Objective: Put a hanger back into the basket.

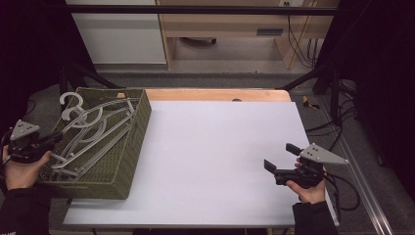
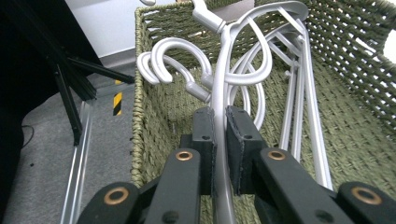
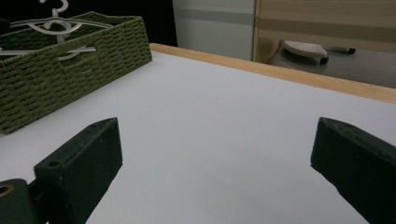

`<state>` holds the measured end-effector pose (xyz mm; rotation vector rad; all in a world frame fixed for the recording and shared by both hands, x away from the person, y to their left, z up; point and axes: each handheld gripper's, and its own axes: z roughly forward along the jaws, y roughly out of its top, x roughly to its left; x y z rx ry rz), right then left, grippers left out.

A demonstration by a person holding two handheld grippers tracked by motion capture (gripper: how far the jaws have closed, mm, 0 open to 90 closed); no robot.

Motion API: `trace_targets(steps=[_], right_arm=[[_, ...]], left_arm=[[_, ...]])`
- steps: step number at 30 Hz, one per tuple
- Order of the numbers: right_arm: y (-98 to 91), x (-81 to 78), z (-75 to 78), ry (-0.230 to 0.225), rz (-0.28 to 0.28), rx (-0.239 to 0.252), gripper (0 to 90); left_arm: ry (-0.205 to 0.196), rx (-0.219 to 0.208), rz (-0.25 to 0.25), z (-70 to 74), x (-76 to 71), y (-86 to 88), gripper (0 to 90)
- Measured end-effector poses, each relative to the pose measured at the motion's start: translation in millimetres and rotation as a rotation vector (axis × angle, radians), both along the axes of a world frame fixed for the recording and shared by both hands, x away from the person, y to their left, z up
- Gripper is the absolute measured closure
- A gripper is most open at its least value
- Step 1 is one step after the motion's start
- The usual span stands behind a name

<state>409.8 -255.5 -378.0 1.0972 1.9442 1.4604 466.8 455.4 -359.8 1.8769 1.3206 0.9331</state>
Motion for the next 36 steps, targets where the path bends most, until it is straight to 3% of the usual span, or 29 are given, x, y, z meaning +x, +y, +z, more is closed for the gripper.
trace_targets(steps=[1, 7, 9, 13, 14, 17, 20, 24, 28, 29, 33, 36], right_arm=[[0.0, -0.1, 0.1, -0.001, 0.001, 0.001, 2.2], [-0.5, -0.5, 0.5, -0.002, 0.003, 0.0, 2.2], [-0.8, -0.6, 0.7, -0.002, -0.001, 0.0, 2.2], [-0.9, -0.8, 0.9, -0.004, 0.0, 0.002, 2.2], [-0.6, -0.6, 0.7, -0.001, 0.001, 0.002, 2.2], [0.0, -0.4, 0.4, -0.001, 0.0, 0.0, 2.2], [0.7, 0.0, 0.0, -0.002, 0.0, 0.0, 2.2], [0.4, -0.4, 0.4, -0.003, 0.001, 0.0, 2.2], [-0.8, -0.9, 1.1, -0.007, 0.002, 0.002, 2.2], [-0.8, -0.9, 1.1, -0.007, 0.002, 0.002, 2.2], [-0.2, -0.9, 0.9, -0.004, 0.001, 0.004, 2.1], [-0.2, -1.0, 1.0, -0.005, 0.002, 0.005, 2.0]], left_arm=[[0.038, 0.018, 0.007, -1.2, 1.8, -1.2, 82.2], [0.084, 0.048, 0.02, -1.5, 4.7, -4.0, 81.8], [0.122, 0.04, 0.029, -1.6, 4.5, -4.7, 81.3], [0.137, 0.022, 0.041, -1.9, 1.7, -3.6, 80.3], [0.175, -0.027, 0.017, -3.0, 0.3, 0.0, 82.0], [0.18, -0.017, 0.023, -4.7, -1.8, 0.0, 81.9], [0.165, -0.03, 0.044, -6.4, -3.1, -0.1, 76.4], [0.134, -0.061, 0.032, -5.6, -4.2, -4.3, 69.3], [0.061, -0.115, -0.037, -1.0, -10.3, -21.7, 59.1], [0.061, -0.115, -0.037, -1.0, -10.3, -21.7, 56.2], [-0.004, -0.169, -0.131, 4.1, -18.4, -45.3, 47.1], [-0.03, -0.192, -0.169, 5.2, -22.1, -55.5, 42.3]])
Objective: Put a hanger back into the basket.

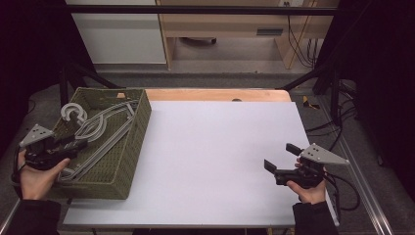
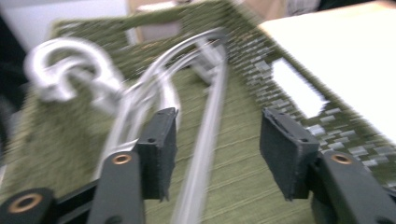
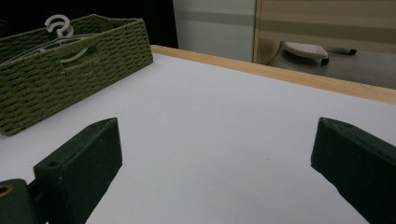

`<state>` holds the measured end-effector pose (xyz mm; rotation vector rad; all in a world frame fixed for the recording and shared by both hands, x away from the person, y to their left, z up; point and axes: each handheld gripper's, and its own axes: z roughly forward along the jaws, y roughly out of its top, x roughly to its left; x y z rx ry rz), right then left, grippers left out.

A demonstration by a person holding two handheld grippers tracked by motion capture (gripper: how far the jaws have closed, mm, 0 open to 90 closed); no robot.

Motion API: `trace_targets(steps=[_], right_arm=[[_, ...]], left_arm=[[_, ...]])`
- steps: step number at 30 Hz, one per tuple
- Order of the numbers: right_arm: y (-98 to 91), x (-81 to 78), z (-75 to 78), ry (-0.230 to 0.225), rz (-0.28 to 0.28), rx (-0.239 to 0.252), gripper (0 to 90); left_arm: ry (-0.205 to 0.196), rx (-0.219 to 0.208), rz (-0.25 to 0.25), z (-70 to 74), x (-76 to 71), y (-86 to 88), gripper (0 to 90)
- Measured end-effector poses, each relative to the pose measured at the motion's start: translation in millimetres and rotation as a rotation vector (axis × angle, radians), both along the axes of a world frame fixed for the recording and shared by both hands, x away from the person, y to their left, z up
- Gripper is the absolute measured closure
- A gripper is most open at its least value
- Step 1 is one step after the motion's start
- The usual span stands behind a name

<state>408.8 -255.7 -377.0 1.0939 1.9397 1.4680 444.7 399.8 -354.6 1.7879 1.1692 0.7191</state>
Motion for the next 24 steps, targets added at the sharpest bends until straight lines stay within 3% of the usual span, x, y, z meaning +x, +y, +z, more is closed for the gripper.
trace_targets(steps=[2, 3, 5, 12, 16, 24], right_arm=[[-0.5, -0.2, 0.2, 0.001, 0.004, 0.004, 1.8], [-0.7, -0.3, 0.4, 0.005, 0.003, 0.009, 1.6], [-0.5, -0.4, 0.4, 0.006, 0.001, 0.011, 1.6], [-1.3, -0.4, 0.1, 0.004, -0.003, 0.018, 1.2], [-3.9, -0.6, -0.7, 0.004, -0.004, 0.024, 1.2], [-6.1, -0.3, -4.6, 0.013, -0.006, 0.024, 1.0]], left_arm=[[-0.017, -0.023, -0.035, 1.3, -3.7, -9.7, 37.3], [-0.038, -0.062, -0.055, 1.8, -7.4, -20.4, 32.7], [-0.036, -0.075, -0.063, 2.1, -9.0, -25.9, 30.2], [-0.062, -0.129, -0.168, -2.0, -22.5, -74.1, 13.8], [-0.071, -0.127, -0.201, -8.7, -28.9, -95.2, 7.9], [-0.066, -0.104, -0.24, -23.8, -33.0, -106.5, 6.1]])
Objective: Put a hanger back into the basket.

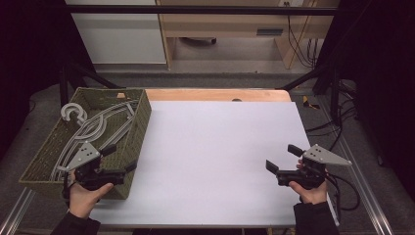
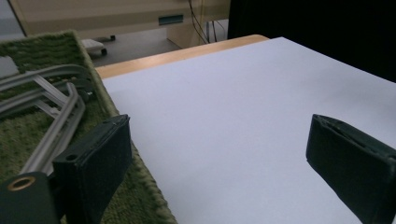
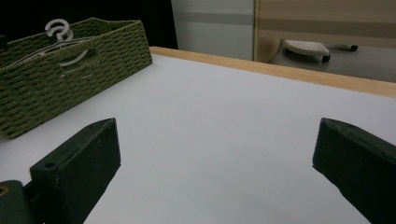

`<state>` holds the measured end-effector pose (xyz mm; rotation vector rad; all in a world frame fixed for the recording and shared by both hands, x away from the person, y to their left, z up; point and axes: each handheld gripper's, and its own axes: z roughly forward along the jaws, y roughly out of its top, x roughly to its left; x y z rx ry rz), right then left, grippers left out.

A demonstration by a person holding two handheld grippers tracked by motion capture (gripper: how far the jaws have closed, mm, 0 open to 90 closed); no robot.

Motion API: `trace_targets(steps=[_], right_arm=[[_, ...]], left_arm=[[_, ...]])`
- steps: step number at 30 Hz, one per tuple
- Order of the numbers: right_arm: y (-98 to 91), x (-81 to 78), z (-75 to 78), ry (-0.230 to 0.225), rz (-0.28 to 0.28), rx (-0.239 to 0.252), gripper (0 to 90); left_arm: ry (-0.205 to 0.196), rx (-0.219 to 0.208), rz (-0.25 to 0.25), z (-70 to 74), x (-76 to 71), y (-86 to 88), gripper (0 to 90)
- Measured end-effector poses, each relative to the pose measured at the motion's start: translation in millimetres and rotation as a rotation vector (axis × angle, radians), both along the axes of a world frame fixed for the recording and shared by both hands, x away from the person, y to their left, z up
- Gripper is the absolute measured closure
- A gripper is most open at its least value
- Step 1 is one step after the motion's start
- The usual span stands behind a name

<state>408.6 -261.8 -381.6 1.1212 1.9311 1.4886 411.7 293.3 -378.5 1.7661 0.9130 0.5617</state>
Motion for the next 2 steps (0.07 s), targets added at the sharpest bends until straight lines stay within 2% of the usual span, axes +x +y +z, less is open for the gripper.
trace_targets(steps=[2], right_arm=[[-0.6, 0.1, -0.5, 0.0, 0.002, 0.0, 0.9]], left_arm=[[0.005, 0.001, -0.002, -1.7, -0.4, -0.1, 6.0]])
